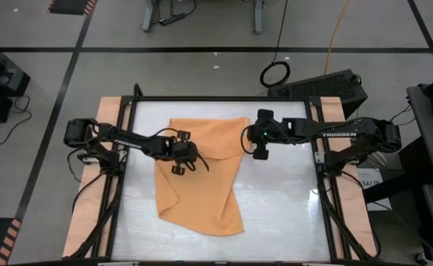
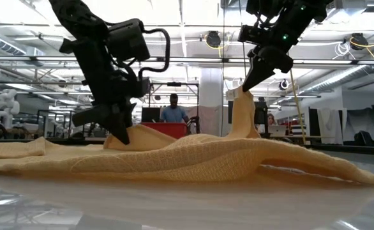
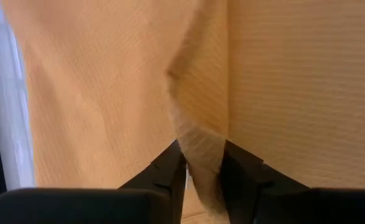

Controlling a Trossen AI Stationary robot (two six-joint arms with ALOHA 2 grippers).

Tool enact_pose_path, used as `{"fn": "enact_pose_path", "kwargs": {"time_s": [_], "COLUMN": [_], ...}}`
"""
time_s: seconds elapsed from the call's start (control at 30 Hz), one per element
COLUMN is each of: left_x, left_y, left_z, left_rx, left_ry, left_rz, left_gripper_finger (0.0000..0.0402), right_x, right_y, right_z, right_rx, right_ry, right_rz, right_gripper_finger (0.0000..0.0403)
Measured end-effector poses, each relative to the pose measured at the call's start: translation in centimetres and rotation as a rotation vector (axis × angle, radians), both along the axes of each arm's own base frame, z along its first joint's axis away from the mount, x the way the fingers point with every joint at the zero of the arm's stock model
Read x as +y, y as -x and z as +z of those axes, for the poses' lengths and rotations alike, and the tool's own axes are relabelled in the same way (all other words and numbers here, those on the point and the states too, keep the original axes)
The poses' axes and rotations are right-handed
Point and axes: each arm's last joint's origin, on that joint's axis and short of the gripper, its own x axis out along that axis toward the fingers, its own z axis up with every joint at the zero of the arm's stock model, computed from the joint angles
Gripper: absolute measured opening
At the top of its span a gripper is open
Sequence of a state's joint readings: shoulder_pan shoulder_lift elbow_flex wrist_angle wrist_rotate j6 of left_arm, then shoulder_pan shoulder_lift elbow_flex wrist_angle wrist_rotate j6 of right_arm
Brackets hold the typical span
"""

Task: Roll towel
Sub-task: Roll the yellow towel

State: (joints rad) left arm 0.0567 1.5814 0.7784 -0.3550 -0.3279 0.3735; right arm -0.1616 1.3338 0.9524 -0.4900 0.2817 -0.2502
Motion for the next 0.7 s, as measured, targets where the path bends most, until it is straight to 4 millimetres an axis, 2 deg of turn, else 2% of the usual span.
{"fn": "enact_pose_path", "kwargs": {"time_s": [0.2, 0.4, 0.5, 0.7], "left_x": [0.1, -0.7, -1.0, -1.1], "left_y": [0.0, 0.0, 0.2, 0.1], "left_z": [0.0, 0.2, 0.2, 0.4], "left_rx": [-0.005, -0.042, -0.042, -0.083], "left_ry": [0.007, 0.036, 0.048, -0.032], "left_rz": [0.02, 0.069, 0.106, 0.194], "left_gripper_finger": [0.0084, 0.0088, 0.0117, 0.0204], "right_x": [0.0, 0.0, 0.0, 0.0], "right_y": [0.0, 0.0, 0.0, 0.0], "right_z": [0.0, 0.0, 0.0, 0.0], "right_rx": [0.0, 0.001, 0.0, 0.0], "right_ry": [0.0, 0.0, 0.0, -0.001], "right_rz": [0.0, 0.0, 0.0, -0.001], "right_gripper_finger": [0.0, 0.0, 0.0, 0.0]}}
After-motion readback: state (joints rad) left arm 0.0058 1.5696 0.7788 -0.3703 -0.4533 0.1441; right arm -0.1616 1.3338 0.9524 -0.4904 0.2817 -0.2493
